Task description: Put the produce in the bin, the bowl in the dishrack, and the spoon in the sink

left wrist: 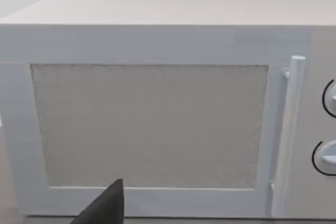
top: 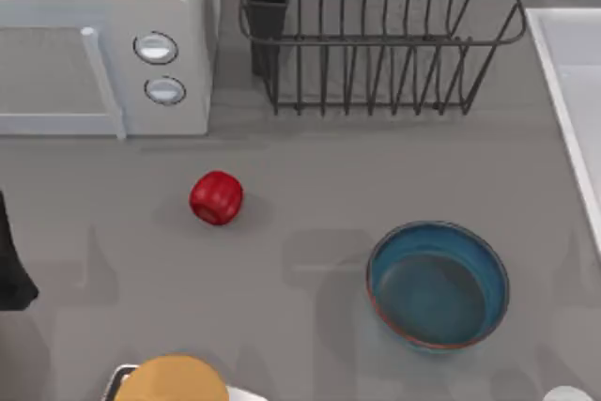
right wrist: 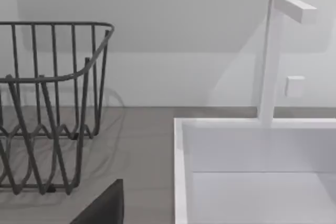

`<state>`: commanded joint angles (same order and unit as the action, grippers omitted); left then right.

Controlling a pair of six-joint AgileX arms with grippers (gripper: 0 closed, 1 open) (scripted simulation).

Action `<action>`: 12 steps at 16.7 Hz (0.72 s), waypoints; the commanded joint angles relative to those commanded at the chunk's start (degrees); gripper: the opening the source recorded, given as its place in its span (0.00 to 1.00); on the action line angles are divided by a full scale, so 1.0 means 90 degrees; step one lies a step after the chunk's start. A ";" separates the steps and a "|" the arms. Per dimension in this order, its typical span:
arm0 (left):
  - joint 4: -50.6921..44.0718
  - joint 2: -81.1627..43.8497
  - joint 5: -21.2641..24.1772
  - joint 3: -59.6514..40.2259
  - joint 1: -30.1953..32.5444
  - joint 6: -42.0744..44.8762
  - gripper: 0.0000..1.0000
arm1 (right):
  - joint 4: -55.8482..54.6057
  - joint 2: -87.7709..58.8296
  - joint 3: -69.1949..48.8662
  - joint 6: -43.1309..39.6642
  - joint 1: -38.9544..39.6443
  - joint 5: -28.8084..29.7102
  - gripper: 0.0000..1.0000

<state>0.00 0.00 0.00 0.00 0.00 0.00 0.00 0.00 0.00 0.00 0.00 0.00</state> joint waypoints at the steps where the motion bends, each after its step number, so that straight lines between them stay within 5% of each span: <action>1: 0.0000 0.0000 0.0000 0.0000 0.0000 0.0000 1.00 | 0.0000 0.0000 0.0000 0.0000 0.0000 0.0000 1.00; 6: -0.0462 -0.0653 -0.0035 -0.0600 0.0202 -0.0025 1.00 | 0.0000 0.0000 0.0000 0.0000 0.0000 0.0000 1.00; 12: -0.2134 -0.3548 -0.0205 -0.2892 0.0868 -0.0204 1.00 | 0.0000 0.0000 0.0000 0.0000 0.0000 0.0000 1.00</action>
<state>-19.21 -31.93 -1.85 -26.03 7.81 -1.83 0.00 0.00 0.00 0.00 0.00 0.00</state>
